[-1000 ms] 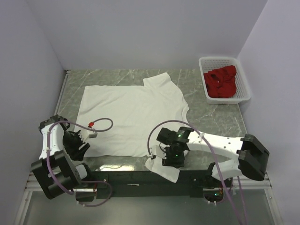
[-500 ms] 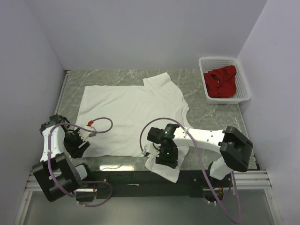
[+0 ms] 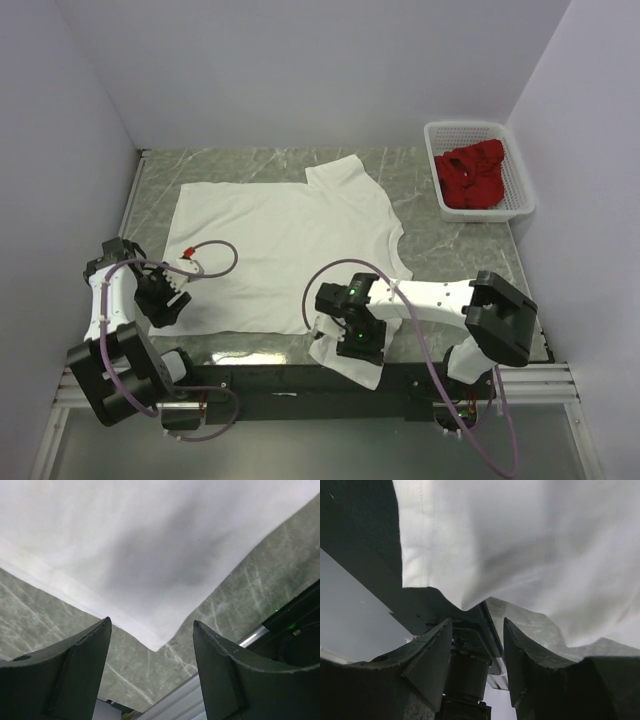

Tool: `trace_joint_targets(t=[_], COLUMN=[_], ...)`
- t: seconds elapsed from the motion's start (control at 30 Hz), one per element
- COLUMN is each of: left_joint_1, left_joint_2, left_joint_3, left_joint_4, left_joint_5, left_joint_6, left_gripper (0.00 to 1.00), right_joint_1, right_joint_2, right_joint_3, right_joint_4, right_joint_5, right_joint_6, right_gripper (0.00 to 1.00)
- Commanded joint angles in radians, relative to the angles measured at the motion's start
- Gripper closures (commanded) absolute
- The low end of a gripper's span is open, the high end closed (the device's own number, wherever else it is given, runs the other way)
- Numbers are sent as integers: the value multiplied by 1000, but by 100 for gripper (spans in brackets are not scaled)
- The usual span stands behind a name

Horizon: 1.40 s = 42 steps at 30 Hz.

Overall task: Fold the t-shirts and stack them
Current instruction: Fold the tshirt

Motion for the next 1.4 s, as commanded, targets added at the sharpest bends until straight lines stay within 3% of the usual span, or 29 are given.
trace_joint_targets(t=[0.0,0.4,0.5,0.53,0.63,0.87,1.07,1.37], left_joint_1=[4,6,7,9,10,61,78,78], left_joint_2=[-14,43,39,39,46,98,88,63], left_joint_3=[-4,54,62,63,62,114,66,-66], left_joint_4=[51,109,95,70,5,-309,-302,-87], left_joint_5=[41,82,95,96,86,75,43,52], left_joint_6=[-11,-83,-68,-57,1,320,446,543], left_gripper=[28,27,27,28,30,39,40,38], right_joint_1=[34,49,49,49,48,45,11,-59], right_joint_2=[26,202,185,175,138,38,4,4], right_joint_3=[-22,45,45,41,34,28,47,67], right_joint_4=[2,45,44,38,4,-50,-58,-59], right_joint_5=[2,47,42,39,32,1,-13,-38], right_joint_6=[1,41,37,36,28,-1,-7,-9], right_gripper=[47,55,69,84,100,100,100,100])
